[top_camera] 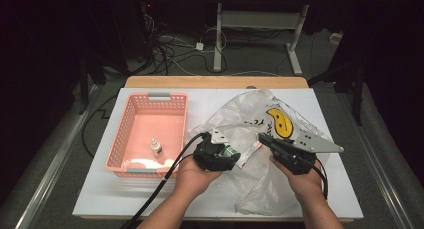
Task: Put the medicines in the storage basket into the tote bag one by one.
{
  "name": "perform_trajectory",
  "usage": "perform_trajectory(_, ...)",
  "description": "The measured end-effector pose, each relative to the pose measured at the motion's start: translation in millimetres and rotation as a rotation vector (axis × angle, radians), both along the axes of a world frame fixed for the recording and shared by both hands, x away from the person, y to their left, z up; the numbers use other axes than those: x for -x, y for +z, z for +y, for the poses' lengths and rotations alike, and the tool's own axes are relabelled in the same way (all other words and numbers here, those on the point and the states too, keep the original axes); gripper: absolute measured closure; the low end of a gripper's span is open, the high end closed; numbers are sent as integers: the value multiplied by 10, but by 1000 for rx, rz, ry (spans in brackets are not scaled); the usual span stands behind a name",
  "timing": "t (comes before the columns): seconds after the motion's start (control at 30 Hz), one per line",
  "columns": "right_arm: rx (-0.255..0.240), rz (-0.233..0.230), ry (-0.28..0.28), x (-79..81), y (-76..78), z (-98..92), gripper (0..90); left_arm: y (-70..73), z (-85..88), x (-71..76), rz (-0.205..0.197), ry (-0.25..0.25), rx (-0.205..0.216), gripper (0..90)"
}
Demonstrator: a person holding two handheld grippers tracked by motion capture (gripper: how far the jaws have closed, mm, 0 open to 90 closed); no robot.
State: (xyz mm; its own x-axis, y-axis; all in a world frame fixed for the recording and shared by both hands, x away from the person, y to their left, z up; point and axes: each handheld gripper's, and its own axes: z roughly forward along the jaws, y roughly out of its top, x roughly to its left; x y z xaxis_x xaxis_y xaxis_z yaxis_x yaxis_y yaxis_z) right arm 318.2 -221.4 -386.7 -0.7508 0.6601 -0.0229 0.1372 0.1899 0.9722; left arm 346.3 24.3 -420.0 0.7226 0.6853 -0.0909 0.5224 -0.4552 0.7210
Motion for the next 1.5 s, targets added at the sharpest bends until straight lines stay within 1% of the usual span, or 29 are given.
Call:
perform_trajectory(0.13, -1, 1, 1, -3, -3, 1, 900, -82, -124, -155, -2, 10, -9, 349)
perform_trajectory(0.2, -1, 0, 1, -6, -5, -1, 900, -121, -199, -221, -8, 4, -11, 349)
perform_trajectory(0.23, -1, -1, 1, -10, -7, -2, 900, -147, -242, -250, -4, 12, 2, 349)
perform_trajectory(0.27, -3, 6, -1, -9, -9, -3, 900, -170, -283, -278, -8, 16, 6, 349)
perform_trajectory(0.3, -2, 2, 0, -13, -11, -4, 900, -188, -322, -303, -12, 13, 1, 349)
perform_trajectory(0.4, -3, 6, -1, -12, -14, -9, 900, -224, -440, -370, -35, 28, 8, 349)
perform_trajectory(0.47, -3, 5, 1, -13, -18, -8, 900, -216, -479, -432, -59, 29, -4, 348)
perform_trajectory(0.5, 0, 3, 2, -16, -22, -7, 900, -239, -534, -455, -69, 69, 50, 348)
perform_trajectory(0.53, 1, 8, 5, -17, -28, -4, 900, -247, -556, -478, -71, 81, 51, 347)
perform_trajectory(0.57, 2, 10, 5, -19, -33, -2, 900, -253, -568, -492, -57, 88, 56, 346)
perform_trajectory(0.6, 4, 10, 7, -22, -37, -4, 900, -257, -551, -496, -35, 67, 63, 341)
perform_trajectory(0.63, 4, 9, 8, -24, -39, -6, 900, -267, -553, -490, -25, 67, 73, 311)
perform_trajectory(0.7, 1, 12, 7, -23, -38, -12, 900, -284, -532, -453, -5, 49, 55, 269)
perform_trajectory(0.73, -2, 14, 5, -25, -37, -16, 900, -279, -483, -441, 3, 20, 21, 262)
perform_trajectory(0.83, -1, 8, 1, -18, -29, -18, 900, -301, -405, -354, 17, 37, 54, 254)
perform_trajectory(0.87, 0, 5, 3, -14, -25, -16, 900, -300, -374, -330, 18, 28, 49, 257)
perform_trajectory(1.0, -1, 8, 4, -11, -19, -9, 900, -327, -234, -212, 24, 25, 37, 327)
perform_trajectory(1.03, 3, 6, 6, -12, -20, -4, 900, -341, -211, -187, 11, 31, 34, 364)
perform_trajectory(1.07, 1, 7, 6, -11, -21, 0, 900, -360, -169, -147, -20, 44, 24, 429)
perform_trajectory(1.1, 2, 9, 6, -10, -23, 6, 900, -367, -133, -141, -20, 49, 29, 493)
perform_trajectory(1.13, 2, 12, 6, -9, -26, 10, 900, -366, -103, -144, -9, 56, 36, 496)
perform_trajectory(1.2, 5, 12, 7, -12, -32, 16, 900, -361, -72, -150, 1, 64, 21, 543)
perform_trajectory(1.23, 8, 11, 9, -13, -35, 16, 900, -364, -63, -154, 8, 65, 5, 544)
perform_trajectory(1.27, 8, 12, 9, -14, -37, 17, 900, -368, -55, -149, 3, 73, -6, 544)
perform_trajectory(1.33, 5, 13, 8, -11, -33, 15, 900, -375, -31, -139, 3, 80, -8, 544)
perform_trajectory(1.37, 4, 13, 7, -11, -31, 13, 900, -386, -28, -141, 12, 86, -5, 542)
perform_trajectory(1.4, 3, 13, 6, -11, -29, 10, 900, -401, -29, -150, 26, 85, 3, 521)
perform_trajectory(1.43, 2, 13, 5, -13, -29, 9, 900, -418, -41, -161, 37, 83, 8, 479)
perform_trajectory(1.5, 5, 13, 7, -15, -32, 14, 900, -463, -80, -184, 65, 90, 9, 408)
